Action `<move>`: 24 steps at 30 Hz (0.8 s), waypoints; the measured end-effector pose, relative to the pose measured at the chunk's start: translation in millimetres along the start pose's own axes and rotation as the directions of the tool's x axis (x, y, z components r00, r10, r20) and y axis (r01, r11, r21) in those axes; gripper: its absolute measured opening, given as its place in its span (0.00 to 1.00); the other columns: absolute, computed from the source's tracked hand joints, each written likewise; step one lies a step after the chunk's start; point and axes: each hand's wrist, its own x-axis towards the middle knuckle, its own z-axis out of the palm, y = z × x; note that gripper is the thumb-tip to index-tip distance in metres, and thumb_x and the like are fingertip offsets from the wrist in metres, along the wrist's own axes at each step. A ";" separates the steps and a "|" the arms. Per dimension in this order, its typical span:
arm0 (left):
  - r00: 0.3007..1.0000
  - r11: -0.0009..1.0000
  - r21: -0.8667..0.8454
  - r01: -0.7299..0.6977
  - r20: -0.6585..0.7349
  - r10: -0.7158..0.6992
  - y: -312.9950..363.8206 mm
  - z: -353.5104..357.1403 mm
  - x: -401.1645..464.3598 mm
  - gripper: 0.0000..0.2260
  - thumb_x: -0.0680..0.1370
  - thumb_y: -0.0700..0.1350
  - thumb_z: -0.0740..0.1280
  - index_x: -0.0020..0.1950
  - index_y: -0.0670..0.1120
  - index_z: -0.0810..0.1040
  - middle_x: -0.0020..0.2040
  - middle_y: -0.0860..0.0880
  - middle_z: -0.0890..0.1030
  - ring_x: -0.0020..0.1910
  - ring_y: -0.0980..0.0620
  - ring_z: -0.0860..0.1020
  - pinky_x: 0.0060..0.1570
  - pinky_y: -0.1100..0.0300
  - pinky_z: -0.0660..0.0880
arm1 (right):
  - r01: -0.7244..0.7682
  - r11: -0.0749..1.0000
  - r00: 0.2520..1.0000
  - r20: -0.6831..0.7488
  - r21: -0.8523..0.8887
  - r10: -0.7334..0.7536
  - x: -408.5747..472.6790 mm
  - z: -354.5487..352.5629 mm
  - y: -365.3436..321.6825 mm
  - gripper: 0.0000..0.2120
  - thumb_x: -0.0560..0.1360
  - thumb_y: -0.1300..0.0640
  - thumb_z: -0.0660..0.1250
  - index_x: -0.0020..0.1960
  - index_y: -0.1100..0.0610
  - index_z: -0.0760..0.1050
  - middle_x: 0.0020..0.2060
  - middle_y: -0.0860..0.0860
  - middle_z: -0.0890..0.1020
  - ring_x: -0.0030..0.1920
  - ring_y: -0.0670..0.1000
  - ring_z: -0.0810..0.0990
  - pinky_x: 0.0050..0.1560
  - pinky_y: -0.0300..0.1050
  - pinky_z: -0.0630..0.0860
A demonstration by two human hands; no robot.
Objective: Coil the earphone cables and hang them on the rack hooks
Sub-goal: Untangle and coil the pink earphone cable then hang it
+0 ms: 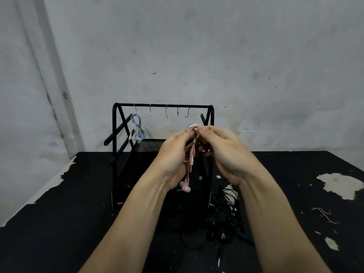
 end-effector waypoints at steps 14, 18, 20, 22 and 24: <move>0.990 0.977 -0.209 0.045 0.142 -0.015 7.7 -7.1 -2.9 0.14 0.79 0.41 0.60 0.59 0.35 0.79 0.51 0.41 0.82 0.48 0.48 0.81 0.48 0.56 0.80 | -0.039 0.967 0.998 0.062 0.253 0.024 1.1 0.2 -4.3 0.09 0.81 0.64 0.58 0.51 0.61 0.77 0.42 0.55 0.79 0.39 0.48 0.78 0.38 0.40 0.74; 0.986 0.983 -0.163 0.084 0.155 -0.059 4.7 -9.6 0.4 0.19 0.78 0.43 0.59 0.63 0.33 0.76 0.54 0.37 0.79 0.50 0.45 0.79 0.48 0.55 0.80 | -0.069 0.965 0.997 0.032 0.254 0.063 1.0 3.1 -4.0 0.12 0.79 0.65 0.57 0.45 0.61 0.79 0.39 0.55 0.82 0.37 0.49 0.79 0.38 0.43 0.74; 0.985 0.988 -0.120 0.095 0.155 -0.076 2.0 -10.7 2.2 0.16 0.79 0.44 0.57 0.56 0.37 0.79 0.50 0.39 0.80 0.45 0.46 0.80 0.44 0.55 0.80 | -0.082 0.966 0.997 0.014 0.245 0.081 1.5 4.2 -2.5 0.17 0.78 0.65 0.57 0.38 0.59 0.82 0.36 0.54 0.83 0.36 0.49 0.79 0.39 0.46 0.74; 0.987 0.992 -0.102 0.075 0.152 -0.059 0.1 -10.3 3.5 0.15 0.79 0.44 0.56 0.55 0.38 0.79 0.49 0.38 0.79 0.45 0.46 0.79 0.47 0.53 0.80 | -0.092 0.967 0.995 -0.001 0.238 0.095 1.5 4.7 -1.7 0.18 0.79 0.65 0.58 0.37 0.59 0.82 0.35 0.54 0.83 0.35 0.49 0.78 0.38 0.45 0.74; 0.986 0.992 -0.115 0.046 0.162 -0.027 -1.8 -11.1 4.9 0.15 0.80 0.43 0.57 0.57 0.37 0.79 0.51 0.38 0.79 0.49 0.45 0.79 0.55 0.47 0.76 | -0.085 0.970 0.996 -0.016 0.226 0.091 1.7 5.1 -0.8 0.13 0.80 0.64 0.59 0.43 0.60 0.81 0.37 0.54 0.82 0.37 0.49 0.79 0.37 0.44 0.75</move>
